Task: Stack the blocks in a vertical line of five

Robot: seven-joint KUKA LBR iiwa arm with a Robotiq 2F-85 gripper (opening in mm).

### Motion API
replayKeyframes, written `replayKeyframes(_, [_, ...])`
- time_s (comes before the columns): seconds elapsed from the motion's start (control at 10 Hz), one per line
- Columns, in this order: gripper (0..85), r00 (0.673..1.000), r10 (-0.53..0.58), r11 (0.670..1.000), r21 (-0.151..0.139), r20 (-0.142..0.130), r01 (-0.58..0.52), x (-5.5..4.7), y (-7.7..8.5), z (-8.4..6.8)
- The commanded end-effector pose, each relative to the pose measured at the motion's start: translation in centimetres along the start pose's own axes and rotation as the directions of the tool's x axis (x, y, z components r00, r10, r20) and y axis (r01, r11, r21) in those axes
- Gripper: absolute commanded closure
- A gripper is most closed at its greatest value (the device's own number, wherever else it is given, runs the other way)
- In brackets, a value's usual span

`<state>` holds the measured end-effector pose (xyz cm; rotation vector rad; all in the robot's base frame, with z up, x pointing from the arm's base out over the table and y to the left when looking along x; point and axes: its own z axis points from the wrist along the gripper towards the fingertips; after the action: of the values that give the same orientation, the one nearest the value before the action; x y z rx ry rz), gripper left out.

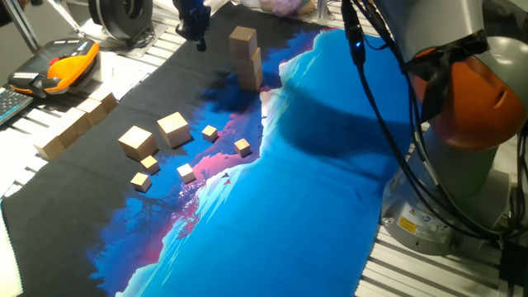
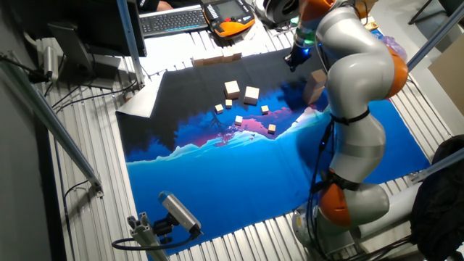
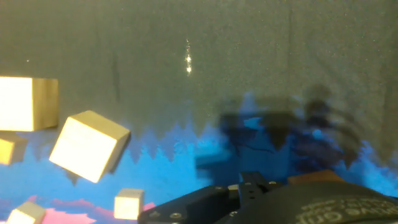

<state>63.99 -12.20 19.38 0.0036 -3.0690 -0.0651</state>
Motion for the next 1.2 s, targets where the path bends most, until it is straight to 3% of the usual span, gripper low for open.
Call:
replayKeyframes(0.0, [85.0,1.0,0.007,1.0,0.004,0.014,-0.007,0.0,0.0,0.0])
replayKeyframes(0.3, [85.0,0.998,0.016,0.997,0.072,0.053,-0.019,0.0,0.0,0.0])
replayKeyframes(0.4, [85.0,0.999,0.028,0.999,0.034,0.036,-0.029,0.0,0.0,0.0])
replayKeyframes(0.5, [85.0,0.999,0.045,0.998,-0.031,0.002,-0.045,0.0,0.0,0.0])
replayKeyframes(0.6, [51.0,0.997,0.072,0.997,0.001,-0.004,-0.072,-0.1,0.3,-0.1])
replayKeyframes(0.7, [34.0,0.996,0.093,0.995,0.044,-0.013,-0.092,-0.7,1.9,-0.3])
replayKeyframes(0.8, [34.0,0.991,0.123,0.991,0.061,-0.048,-0.12,-1.4,3.8,-0.7])
replayKeyframes(0.9, [34.0,0.991,0.125,0.99,0.066,-0.049,-0.122,-1.8,5.3,-0.6])
replayKeyframes(1.0, [17.0,0.99,0.137,0.988,0.069,-0.034,-0.135,-2.2,6.9,-0.2])
replayKeyframes(1.1, [17.0,0.987,0.159,0.985,0.069,-0.02,-0.158,-2.4,8.5,0.5])
